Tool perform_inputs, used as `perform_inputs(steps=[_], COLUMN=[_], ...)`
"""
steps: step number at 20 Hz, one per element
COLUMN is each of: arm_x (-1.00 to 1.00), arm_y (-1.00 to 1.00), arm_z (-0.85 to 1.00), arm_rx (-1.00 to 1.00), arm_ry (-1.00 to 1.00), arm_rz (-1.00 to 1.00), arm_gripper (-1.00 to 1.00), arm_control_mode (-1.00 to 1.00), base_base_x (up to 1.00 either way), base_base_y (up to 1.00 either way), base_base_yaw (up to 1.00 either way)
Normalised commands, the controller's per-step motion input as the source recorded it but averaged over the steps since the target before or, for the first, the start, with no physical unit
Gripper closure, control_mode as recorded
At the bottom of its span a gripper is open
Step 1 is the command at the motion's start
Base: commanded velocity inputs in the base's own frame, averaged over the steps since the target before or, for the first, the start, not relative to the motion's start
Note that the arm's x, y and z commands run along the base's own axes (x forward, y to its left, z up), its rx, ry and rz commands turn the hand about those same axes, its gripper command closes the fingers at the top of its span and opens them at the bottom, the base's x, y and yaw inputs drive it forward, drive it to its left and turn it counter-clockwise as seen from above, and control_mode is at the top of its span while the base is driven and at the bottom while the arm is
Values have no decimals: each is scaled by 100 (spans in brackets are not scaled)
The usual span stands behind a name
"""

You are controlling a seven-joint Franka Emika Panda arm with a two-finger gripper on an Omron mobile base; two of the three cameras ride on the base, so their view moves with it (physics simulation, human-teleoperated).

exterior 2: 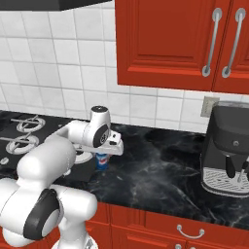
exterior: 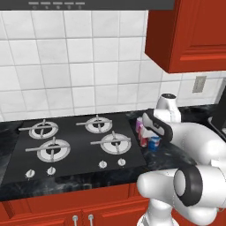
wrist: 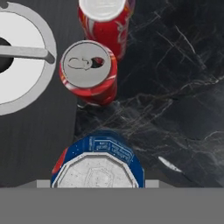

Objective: Four empty soda cans are scattered around the kitchen. Gather all the cans and cluster them next to the stove for recycling.

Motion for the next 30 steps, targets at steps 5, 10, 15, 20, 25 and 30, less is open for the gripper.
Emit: perform_inputs(steps=[5, 10, 15, 20, 25, 30], arm_x=[0, 4, 12, 16, 11, 1], arm_y=[3, 9, 4, 0, 0, 0], arm_z=[-7, 0, 0, -3, -9, -9], arm_rx=[0, 0, 0, 0, 0, 0], arm_ry=[0, 0, 0, 0, 0, 0], arm_rz=[0, 0, 0, 0, 0, 0], arm_gripper=[100, 100, 100, 100, 100, 100], arm_control_mode=[-100, -100, -100, -100, -100, -100], base_base_x=[0, 0, 0, 0, 0, 0], base_base_y=[0, 0, 0, 0, 0, 0], base_base_yaw=[0, 0, 0, 0, 0, 0])
